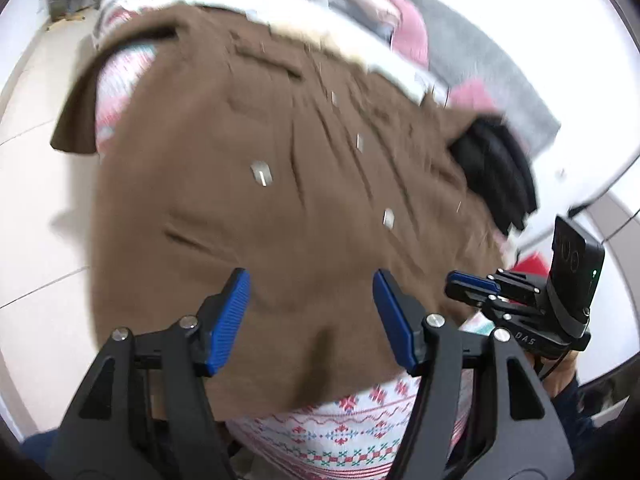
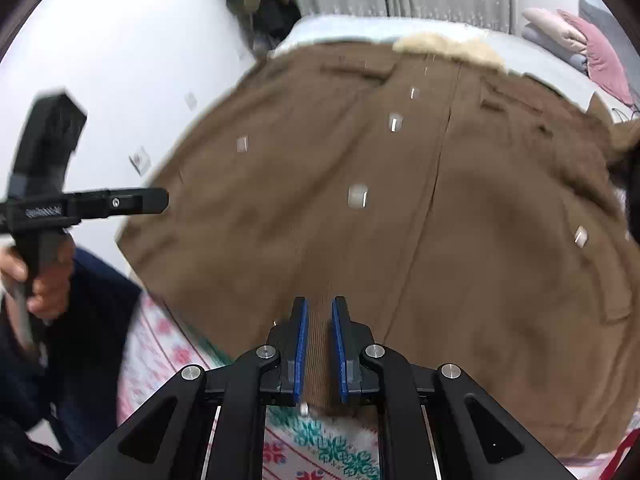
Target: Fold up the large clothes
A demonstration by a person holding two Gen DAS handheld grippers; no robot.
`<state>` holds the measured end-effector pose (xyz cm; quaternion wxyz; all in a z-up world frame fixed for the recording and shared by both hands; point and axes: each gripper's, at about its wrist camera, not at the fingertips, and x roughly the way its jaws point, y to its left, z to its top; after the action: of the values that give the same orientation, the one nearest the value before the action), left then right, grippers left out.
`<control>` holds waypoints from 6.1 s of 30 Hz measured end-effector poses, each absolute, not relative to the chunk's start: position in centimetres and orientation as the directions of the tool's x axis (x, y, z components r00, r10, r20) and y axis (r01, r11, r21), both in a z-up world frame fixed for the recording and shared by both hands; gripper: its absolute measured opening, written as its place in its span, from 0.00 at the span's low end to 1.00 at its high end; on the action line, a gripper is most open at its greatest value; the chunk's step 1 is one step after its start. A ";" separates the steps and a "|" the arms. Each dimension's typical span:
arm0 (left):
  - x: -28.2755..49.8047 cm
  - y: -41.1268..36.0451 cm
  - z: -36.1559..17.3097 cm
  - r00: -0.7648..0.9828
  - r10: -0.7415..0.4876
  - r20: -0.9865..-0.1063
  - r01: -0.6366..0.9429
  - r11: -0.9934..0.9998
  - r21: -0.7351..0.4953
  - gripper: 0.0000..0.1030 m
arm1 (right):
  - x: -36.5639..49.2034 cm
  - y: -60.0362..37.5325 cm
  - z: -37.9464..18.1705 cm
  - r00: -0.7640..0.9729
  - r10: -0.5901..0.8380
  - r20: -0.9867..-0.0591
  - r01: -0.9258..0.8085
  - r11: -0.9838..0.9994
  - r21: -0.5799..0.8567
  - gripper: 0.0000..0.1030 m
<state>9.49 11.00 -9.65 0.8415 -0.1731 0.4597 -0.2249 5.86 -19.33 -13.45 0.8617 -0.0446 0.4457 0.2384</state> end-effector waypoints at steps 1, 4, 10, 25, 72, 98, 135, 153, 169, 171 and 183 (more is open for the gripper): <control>9.8 12.4 -8.9 0.499 -0.545 -0.674 0.204 0.830 -0.520 0.63 | 6.2 -19.2 -12.2 0.514 0.377 -0.771 -0.456 0.881 0.127 0.12; 11.6 18.1 -7.6 0.585 -0.536 -0.609 0.098 0.792 -0.603 0.68 | 7.4 -19.3 -8.9 0.578 0.372 -0.726 -0.451 0.887 0.095 0.15; 15.8 31.2 -9.1 0.726 -0.472 -0.500 -0.166 0.586 -0.793 0.79 | 11.3 -18.5 -7.1 0.637 0.321 -0.701 -0.412 0.910 0.043 0.34; 33.0 37.6 -26.4 0.680 -0.522 -0.515 -0.487 0.203 -0.849 0.79 | 19.2 -17.9 -12.0 0.563 0.324 -0.761 -0.337 0.930 0.146 0.35; 26.2 37.1 -35.7 0.885 -0.412 -0.216 -0.272 -0.081 -0.959 0.73 | 21.0 -17.7 -15.9 0.572 0.316 -0.757 -0.336 0.932 0.135 0.35; 29.4 38.3 -8.2 0.963 -0.060 -0.261 -0.178 0.584 -0.792 0.06 | 19.9 -20.4 -12.3 0.629 0.372 -0.682 -0.304 0.926 0.225 0.35; 40.2 10.5 -9.1 0.563 -0.316 -0.764 -0.029 0.916 -0.400 0.48 | 36.5 -32.3 -11.9 0.571 0.433 -0.697 0.028 0.838 0.544 0.35; 43.5 9.7 -12.3 0.556 -0.091 -0.826 -0.036 0.990 -0.134 0.27 | 42.0 -28.1 -1.3 0.799 0.222 -0.559 -0.149 0.973 0.175 0.06; 39.0 5.9 -9.0 0.605 -0.074 -0.793 0.069 0.997 -0.041 0.27 | 39.6 -30.6 -8.6 0.694 0.158 -0.702 -0.030 0.981 0.192 0.19; 39.3 5.4 -10.5 0.559 -0.049 -0.828 0.057 0.998 -0.021 0.27 | 38.2 -29.1 -9.8 0.654 0.212 -0.726 -0.099 0.976 0.195 0.19; 37.3 6.1 -8.7 0.542 -0.123 -0.831 -0.050 0.983 -0.178 0.28 | 36.4 -31.7 -8.3 0.616 0.137 -0.775 -0.033 0.988 0.149 0.22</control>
<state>37.26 6.06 -8.74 0.8735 -0.0907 0.4778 -0.0208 36.41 -31.68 -8.29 0.8970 0.0599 0.4353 0.0475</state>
